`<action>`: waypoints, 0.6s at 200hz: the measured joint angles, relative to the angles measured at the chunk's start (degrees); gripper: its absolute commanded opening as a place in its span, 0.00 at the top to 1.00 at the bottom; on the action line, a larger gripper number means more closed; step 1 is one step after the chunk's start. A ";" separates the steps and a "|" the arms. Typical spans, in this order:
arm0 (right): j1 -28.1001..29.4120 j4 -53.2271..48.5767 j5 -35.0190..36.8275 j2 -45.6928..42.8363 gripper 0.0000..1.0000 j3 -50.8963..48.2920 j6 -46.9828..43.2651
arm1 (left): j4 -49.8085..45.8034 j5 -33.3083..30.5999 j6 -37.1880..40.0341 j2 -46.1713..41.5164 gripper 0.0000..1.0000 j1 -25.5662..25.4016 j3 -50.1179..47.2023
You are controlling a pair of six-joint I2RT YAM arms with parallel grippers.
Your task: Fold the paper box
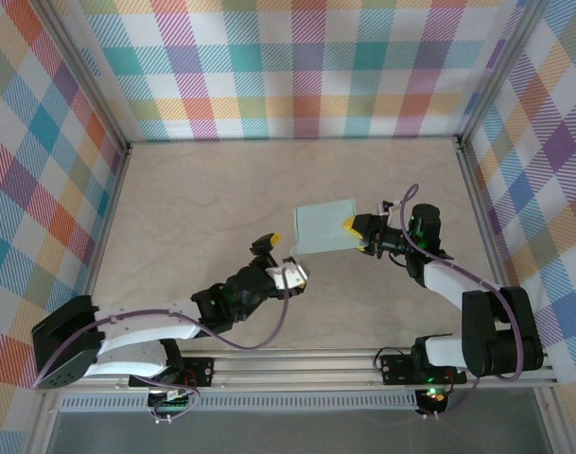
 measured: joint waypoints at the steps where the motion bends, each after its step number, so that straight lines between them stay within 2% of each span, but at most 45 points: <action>1: 0.00 0.00 0.00 -0.02 0.55 0.00 0.00 | 0.35 -0.22 0.42 0.28 0.00 -0.11 0.00; 20: 0.00 -0.07 -0.11 -0.44 0.55 0.00 0.48 | 9.44 -5.25 9.35 7.13 0.00 -2.03 -0.37; 58: 0.00 -0.26 -0.15 -1.62 0.55 0.00 0.81 | 25.99 -12.76 23.85 18.86 0.02 -2.47 -0.74; 94: 0.00 -0.26 -0.15 -2.25 0.55 0.00 0.85 | 36.52 -17.31 31.61 25.81 0.06 -2.47 0.31; 120: 0.00 -0.24 -0.15 -2.27 0.55 0.00 0.98 | 41.29 -18.47 34.99 27.82 0.18 -2.45 1.40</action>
